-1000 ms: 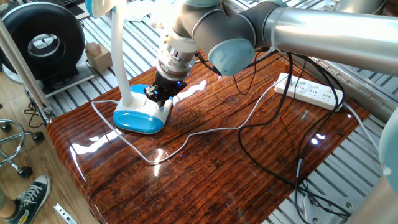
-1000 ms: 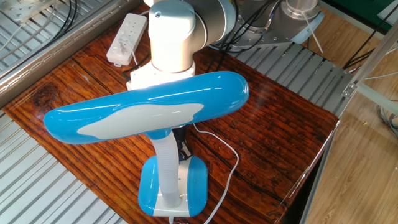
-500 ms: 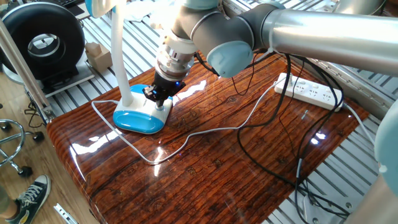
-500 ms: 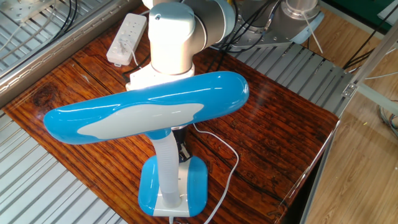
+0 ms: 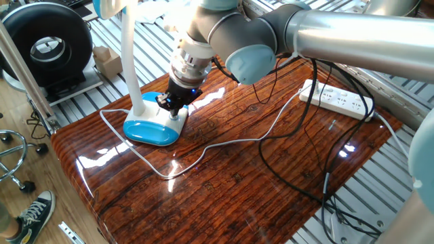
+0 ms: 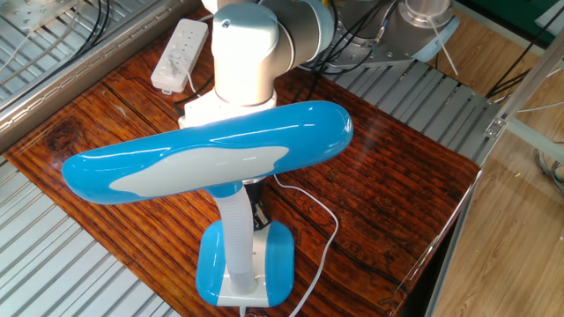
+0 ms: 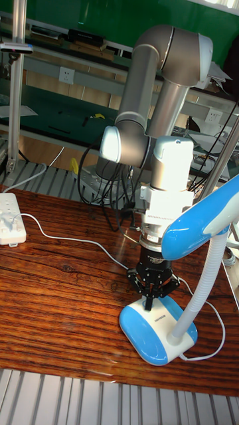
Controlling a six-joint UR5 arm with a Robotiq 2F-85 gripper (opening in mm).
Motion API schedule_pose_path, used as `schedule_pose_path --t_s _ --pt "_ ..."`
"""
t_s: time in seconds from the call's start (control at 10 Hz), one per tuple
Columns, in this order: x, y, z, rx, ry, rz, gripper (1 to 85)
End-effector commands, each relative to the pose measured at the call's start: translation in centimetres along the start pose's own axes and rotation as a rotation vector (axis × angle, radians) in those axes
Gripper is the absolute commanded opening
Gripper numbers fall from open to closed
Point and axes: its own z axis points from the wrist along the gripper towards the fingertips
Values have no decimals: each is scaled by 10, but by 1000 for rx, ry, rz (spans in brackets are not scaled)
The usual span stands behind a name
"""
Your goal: Turn off the desk lamp by pressing the button
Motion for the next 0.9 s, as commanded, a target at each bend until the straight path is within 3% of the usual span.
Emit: schedule_pose_path --t_s 0.0,0.3,0.8 --pt "3 5 0 -17 -1 24 13" --pt "10 3 0 -12 0 10 13" --pt "7 -4 -2 -3 -6 5 13"
